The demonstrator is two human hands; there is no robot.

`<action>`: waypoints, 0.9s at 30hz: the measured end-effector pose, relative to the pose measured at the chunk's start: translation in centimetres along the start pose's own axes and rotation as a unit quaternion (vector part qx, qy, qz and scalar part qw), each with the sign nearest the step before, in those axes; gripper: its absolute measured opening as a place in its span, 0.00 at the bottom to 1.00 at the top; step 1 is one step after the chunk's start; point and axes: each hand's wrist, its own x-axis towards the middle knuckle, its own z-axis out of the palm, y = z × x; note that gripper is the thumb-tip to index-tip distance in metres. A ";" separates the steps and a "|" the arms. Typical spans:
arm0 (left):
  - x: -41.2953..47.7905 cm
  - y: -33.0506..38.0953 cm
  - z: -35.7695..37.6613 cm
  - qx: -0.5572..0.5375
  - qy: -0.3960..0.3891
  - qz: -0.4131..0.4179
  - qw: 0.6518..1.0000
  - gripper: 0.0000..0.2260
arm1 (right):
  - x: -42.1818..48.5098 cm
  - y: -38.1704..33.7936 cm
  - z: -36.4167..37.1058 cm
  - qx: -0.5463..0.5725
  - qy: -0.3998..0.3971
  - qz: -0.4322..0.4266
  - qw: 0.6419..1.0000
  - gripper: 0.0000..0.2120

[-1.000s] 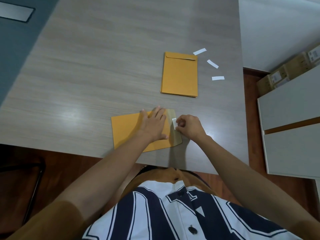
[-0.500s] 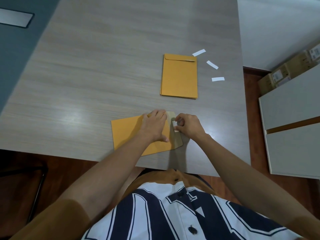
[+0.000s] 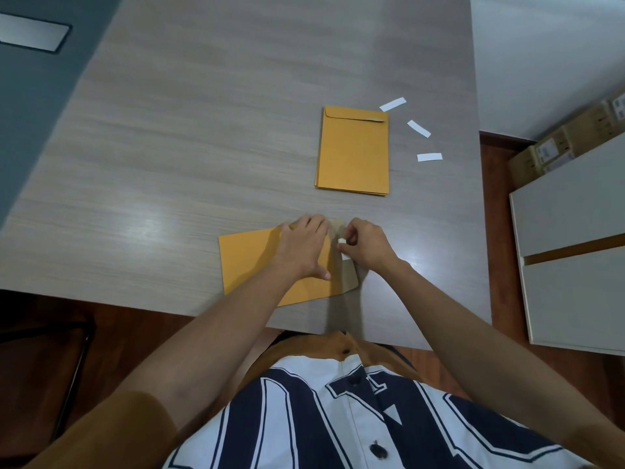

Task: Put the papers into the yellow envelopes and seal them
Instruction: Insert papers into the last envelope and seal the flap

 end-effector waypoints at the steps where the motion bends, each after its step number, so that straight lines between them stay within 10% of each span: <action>1: 0.0 0.0 0.0 0.001 0.002 0.000 1.000 0.43 | 0.0 -0.1 0.0 0.009 -0.003 0.004 1.000 0.10; 13: 0.8 0.4 0.4 -0.004 0.008 -0.025 1.000 0.46 | 0.1 -0.4 -1.0 0.147 0.019 0.058 0.987 0.09; 27: 1.1 4.6 1.1 -0.061 0.052 -0.205 0.975 0.33 | 2.5 4.4 -7.3 0.478 0.089 0.194 0.852 0.05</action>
